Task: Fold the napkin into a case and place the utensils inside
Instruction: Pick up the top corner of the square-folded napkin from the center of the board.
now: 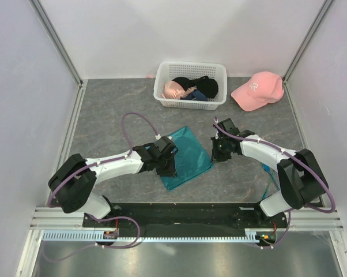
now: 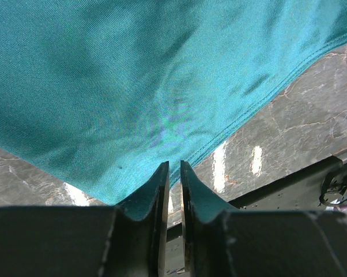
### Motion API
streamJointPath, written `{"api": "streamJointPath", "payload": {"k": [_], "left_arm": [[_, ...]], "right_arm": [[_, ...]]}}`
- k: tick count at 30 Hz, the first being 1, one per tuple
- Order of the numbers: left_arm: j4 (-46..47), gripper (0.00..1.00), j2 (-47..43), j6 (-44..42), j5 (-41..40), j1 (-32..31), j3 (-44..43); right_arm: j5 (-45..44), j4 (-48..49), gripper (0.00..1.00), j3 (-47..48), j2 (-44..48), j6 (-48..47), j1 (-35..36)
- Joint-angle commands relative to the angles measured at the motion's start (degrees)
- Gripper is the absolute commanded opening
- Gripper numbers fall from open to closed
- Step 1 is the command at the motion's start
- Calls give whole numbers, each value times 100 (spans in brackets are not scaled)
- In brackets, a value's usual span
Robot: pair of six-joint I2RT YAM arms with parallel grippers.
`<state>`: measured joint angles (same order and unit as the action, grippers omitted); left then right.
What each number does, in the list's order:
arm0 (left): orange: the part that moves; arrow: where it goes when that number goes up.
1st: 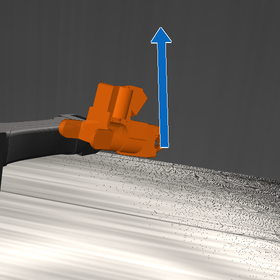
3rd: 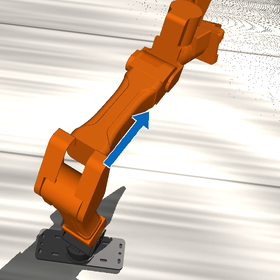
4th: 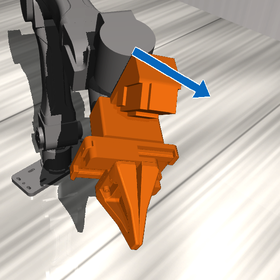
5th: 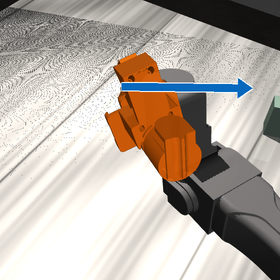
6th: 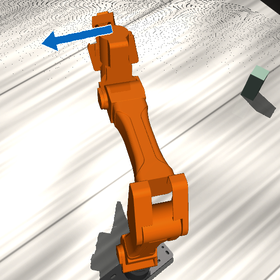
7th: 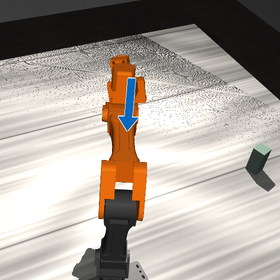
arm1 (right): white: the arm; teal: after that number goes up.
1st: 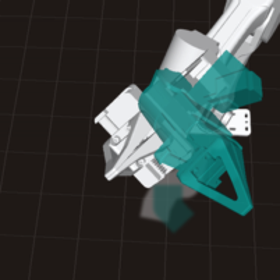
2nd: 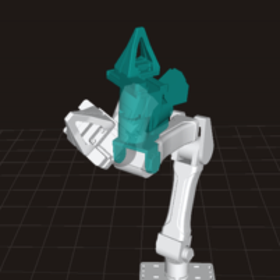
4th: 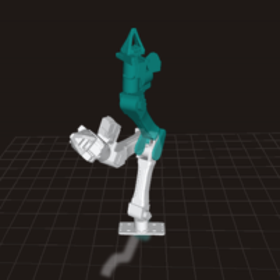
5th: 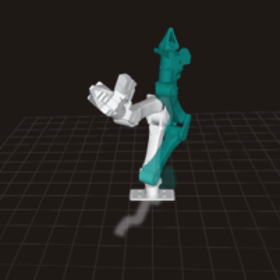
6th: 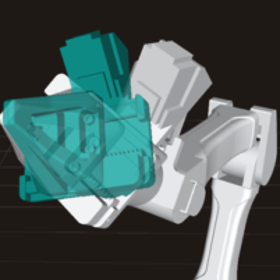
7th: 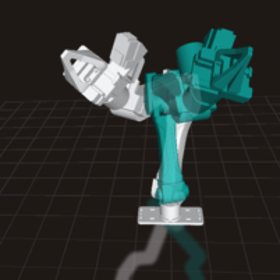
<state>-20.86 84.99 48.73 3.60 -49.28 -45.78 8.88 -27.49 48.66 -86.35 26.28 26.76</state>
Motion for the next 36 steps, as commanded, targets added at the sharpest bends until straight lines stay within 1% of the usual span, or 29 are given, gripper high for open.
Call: {"api": "streamJointPath", "payload": {"k": [1,6,8,9,14,22,26,28,29,30,31,32,36], "left_arm": [[109,22,-97,-30,-34,6,16],[117,23,-132,-30,-43,23,-1],[109,23,-149,-39,-26,23,-10],[109,23,-158,-39,-17,32,-1],[117,23,-211,-39,-17,32,43],[117,24,-211,-39,-17,41,25],[126,24,-194,-48,-8,58,25],[126,24,-202,-57,-8,50,25],[118,23,-211,-57,-25,67,34],[109,23,-220,-57,-43,59,51],[117,23,-246,-30,-61,67,69],[117,23,-307,-22,-78,76,95],[144,20,-369,40,-70,94,341]], "right_arm": [[201,59,0,64,215,52,-5],[281,120,0,64,153,114,-5],[289,199,9,-23,127,166,-22],[298,252,12,-67,127,184,-22],[421,489,12,-278,56,237,-57],[500,586,19,-331,39,272,-136],[509,604,20,-340,56,263,-171],[561,604,16,-331,30,246,-171],[597,613,12,-323,21,237,-171],[623,613,5,-314,21,228,-171],[675,613,2,-305,39,219,-171],[711,613,0,-279,65,185,-171],[913,630,0,-95,118,79,-145]]}}
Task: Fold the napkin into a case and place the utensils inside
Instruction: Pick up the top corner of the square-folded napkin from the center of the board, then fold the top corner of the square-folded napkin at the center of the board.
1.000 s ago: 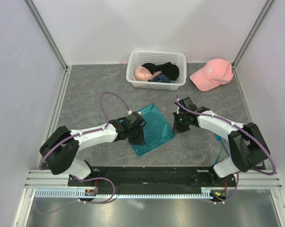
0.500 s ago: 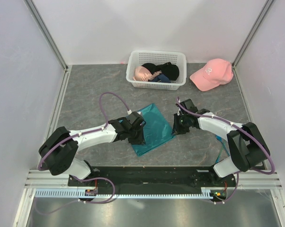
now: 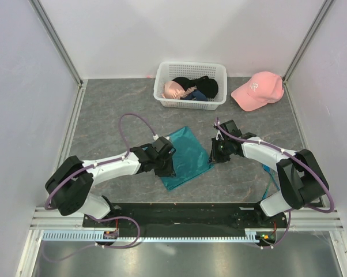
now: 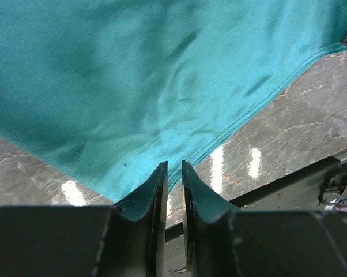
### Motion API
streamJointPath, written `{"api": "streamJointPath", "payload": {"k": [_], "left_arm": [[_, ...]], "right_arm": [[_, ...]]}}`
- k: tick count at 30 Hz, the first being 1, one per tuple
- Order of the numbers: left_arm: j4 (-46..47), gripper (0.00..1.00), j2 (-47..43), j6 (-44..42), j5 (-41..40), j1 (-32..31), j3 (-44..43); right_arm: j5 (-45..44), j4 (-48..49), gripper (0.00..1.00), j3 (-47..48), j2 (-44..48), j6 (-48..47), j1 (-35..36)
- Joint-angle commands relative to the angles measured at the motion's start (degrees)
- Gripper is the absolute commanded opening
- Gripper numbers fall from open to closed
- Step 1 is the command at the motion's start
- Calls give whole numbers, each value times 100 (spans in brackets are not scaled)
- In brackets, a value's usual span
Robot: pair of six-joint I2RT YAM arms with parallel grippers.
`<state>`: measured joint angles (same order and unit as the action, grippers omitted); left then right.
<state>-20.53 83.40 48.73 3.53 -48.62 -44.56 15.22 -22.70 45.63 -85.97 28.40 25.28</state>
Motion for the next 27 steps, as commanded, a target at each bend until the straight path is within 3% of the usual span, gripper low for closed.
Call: {"api": "streamJointPath", "payload": {"k": [1,16,27], "left_arm": [[146,19,-210,66,-46,28,280],[708,14,-482,479,236,28,1045],[271,16,-1333,725,-202,37,1142]], "right_arm": [[323,152,0,262,55,-142,21],[683,547,0,2141,-1403,253,1339],[1132,864,0,3505,-2722,684,1691]]}}
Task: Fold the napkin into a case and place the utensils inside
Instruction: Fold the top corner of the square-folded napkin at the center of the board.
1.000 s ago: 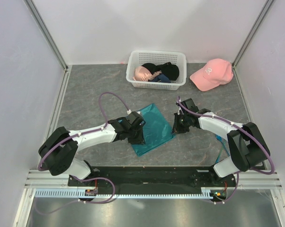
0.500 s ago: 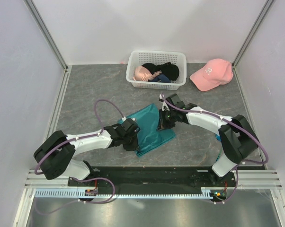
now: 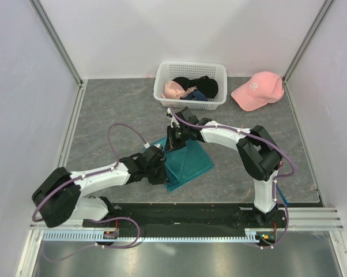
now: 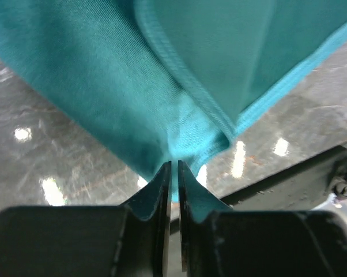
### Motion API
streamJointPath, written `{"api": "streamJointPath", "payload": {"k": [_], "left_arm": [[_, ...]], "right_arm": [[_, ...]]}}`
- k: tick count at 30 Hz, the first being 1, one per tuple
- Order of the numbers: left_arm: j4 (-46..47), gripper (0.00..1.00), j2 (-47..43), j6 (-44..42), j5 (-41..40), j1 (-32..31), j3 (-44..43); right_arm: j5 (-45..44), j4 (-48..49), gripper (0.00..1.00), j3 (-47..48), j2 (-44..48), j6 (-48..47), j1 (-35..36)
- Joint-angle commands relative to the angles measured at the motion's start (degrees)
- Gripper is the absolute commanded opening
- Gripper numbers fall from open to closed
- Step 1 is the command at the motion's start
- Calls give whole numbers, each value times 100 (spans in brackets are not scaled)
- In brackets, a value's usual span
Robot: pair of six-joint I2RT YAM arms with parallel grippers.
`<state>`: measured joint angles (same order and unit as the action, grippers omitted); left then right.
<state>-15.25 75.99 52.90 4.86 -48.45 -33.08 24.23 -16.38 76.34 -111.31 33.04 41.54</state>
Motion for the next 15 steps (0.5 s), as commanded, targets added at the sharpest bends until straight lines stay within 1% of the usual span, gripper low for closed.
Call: {"api": "streamJointPath", "payload": {"k": [1,3,6,7,8,9,11,12,15], "left_arm": [[-390,17,-724,352,-433,45,-66],[-943,19,-1181,466,-802,159,-146],[-1593,19,-1822,440,-1066,660,-251],[-1656,19,-2016,379,-1092,1000,-252],[-1709,19,-2165,213,-1049,1204,-252],[-1832,20,-2454,133,-1005,1632,-260],[-1955,21,-2632,-191,-848,2039,-365],[-2104,21,-2702,-306,-812,2363,-496],[-2368,21,-2659,-640,-741,2751,-786]], "right_arm": [[266,249,0,478,-285,221,82],[302,250,0,619,-391,247,100],[363,258,0,768,-550,273,153],[363,276,0,795,-628,282,179],[372,293,0,830,-655,291,196],[363,311,0,883,-690,335,205],[372,346,0,944,-778,361,223],[363,355,0,1023,-813,370,232],[381,355,0,1155,-980,397,258]]}}
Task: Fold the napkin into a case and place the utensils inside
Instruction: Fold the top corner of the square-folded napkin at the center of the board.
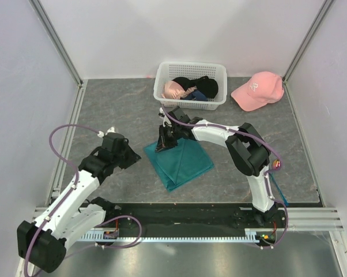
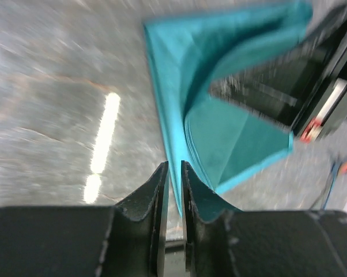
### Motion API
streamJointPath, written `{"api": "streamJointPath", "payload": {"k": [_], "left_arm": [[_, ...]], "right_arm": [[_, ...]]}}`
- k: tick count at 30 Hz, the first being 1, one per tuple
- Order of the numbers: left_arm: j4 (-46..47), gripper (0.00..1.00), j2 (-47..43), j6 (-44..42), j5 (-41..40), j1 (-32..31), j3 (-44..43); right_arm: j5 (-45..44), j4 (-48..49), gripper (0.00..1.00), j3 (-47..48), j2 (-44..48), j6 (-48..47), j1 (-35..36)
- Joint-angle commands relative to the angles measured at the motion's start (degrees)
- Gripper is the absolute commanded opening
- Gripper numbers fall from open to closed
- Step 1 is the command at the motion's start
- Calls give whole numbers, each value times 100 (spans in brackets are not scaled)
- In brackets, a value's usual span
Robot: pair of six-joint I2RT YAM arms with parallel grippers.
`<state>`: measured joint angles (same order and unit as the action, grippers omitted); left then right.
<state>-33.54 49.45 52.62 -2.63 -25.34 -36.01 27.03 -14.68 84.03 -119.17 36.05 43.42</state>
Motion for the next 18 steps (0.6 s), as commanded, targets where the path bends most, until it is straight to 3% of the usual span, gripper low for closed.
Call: {"api": "streamJointPath", "payload": {"k": [1,18], "left_arm": [[-574,21,12,-665,17,495,-538],[-592,21,-146,-718,246,662,-486]], "right_arm": [[110,184,0,430,-229,112,70],[-48,123,1,1028,-782,244,97]]}}
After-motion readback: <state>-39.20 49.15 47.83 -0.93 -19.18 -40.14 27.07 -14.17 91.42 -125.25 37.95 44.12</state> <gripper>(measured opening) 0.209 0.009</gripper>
